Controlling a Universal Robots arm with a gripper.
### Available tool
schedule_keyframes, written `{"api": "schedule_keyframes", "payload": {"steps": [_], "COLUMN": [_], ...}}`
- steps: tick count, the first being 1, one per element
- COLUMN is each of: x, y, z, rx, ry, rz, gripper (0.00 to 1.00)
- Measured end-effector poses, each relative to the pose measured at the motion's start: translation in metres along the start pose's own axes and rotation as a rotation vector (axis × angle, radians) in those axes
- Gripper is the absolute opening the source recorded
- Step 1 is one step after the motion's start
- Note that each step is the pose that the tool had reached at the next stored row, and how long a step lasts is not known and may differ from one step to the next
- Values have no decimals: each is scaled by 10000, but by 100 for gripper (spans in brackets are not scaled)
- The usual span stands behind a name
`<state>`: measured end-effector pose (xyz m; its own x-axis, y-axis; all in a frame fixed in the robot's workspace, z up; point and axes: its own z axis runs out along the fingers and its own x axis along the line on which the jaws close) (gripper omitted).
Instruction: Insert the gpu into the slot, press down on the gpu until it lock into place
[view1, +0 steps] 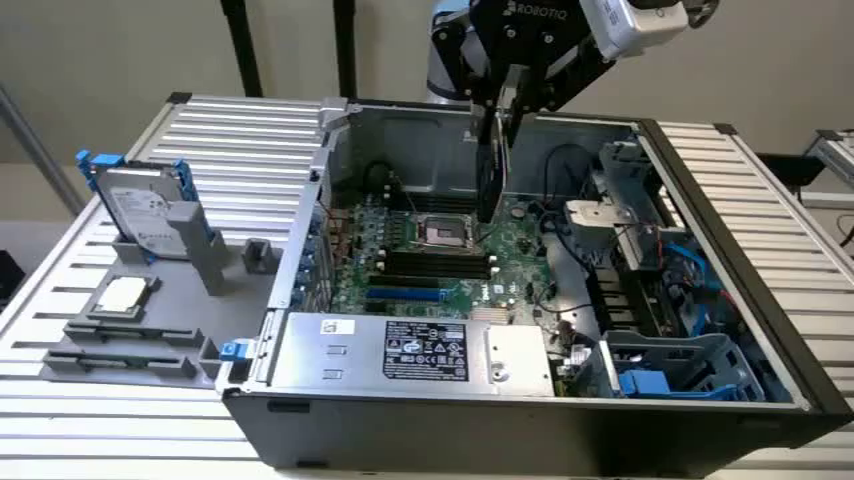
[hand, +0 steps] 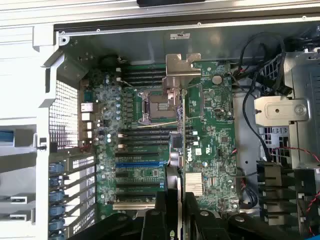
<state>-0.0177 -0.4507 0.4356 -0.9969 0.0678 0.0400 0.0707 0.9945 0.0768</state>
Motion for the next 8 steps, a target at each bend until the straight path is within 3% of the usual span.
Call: {"api": "schedule_keyframes", "payload": {"steps": [8], "x": [0], "y": [0], "z": [0], "rx": [-2], "ry": [-4], "rz": [58], "gripper": [26]}}
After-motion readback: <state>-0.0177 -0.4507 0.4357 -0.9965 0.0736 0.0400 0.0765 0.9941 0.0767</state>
